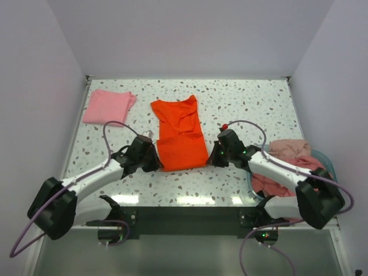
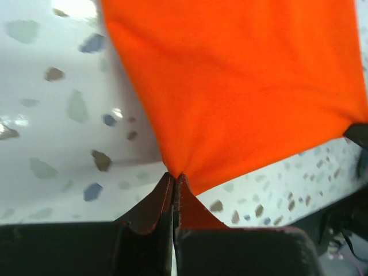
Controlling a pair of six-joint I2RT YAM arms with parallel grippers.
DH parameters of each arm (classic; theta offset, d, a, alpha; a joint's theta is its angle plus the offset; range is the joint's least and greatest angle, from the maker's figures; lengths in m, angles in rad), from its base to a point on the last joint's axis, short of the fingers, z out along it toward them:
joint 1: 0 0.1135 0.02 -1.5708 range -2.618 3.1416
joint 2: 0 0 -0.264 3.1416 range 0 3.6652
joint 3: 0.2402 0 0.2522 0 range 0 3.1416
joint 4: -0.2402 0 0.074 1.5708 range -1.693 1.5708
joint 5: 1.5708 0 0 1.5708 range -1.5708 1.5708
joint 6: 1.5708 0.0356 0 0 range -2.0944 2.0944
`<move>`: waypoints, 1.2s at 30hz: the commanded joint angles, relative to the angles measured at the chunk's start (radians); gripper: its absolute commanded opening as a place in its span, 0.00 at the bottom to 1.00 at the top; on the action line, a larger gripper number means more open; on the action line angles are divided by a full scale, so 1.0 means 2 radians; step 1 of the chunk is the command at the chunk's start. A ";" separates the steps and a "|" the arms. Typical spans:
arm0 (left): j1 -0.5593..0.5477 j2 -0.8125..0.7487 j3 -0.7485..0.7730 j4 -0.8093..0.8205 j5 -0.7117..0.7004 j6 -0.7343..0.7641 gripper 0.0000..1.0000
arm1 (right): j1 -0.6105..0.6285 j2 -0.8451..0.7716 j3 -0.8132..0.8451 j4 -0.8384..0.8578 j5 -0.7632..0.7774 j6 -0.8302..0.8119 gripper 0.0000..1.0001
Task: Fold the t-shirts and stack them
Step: Fold the tshirt
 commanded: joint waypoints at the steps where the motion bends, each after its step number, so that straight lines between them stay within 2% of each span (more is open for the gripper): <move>1: -0.037 -0.061 0.020 -0.061 0.011 0.008 0.00 | 0.000 -0.084 -0.026 -0.076 -0.023 -0.005 0.00; 4: -0.046 -0.090 0.042 -0.086 0.020 0.010 0.00 | 0.000 -0.161 -0.034 -0.093 -0.036 0.007 0.00; 7: -0.045 -0.104 0.068 -0.093 0.027 0.012 0.00 | 0.000 -0.193 0.002 -0.136 -0.010 -0.008 0.00; 9: -0.044 -0.105 0.100 -0.104 0.014 0.019 0.00 | 0.000 -0.194 0.040 -0.168 0.007 -0.027 0.00; 12: -0.041 -0.098 0.134 -0.101 -0.020 0.022 0.00 | -0.001 -0.182 0.078 -0.160 0.042 -0.047 0.00; 20: 0.025 0.004 0.204 -0.053 0.025 0.048 0.00 | -0.013 -0.069 0.200 -0.123 0.089 -0.087 0.00; 29: 0.077 0.108 0.304 -0.026 0.053 0.073 0.00 | -0.068 0.053 0.333 -0.097 0.060 -0.123 0.00; 36: 0.106 0.165 0.352 -0.038 0.061 0.084 0.00 | -0.096 0.131 0.396 -0.087 0.027 -0.146 0.00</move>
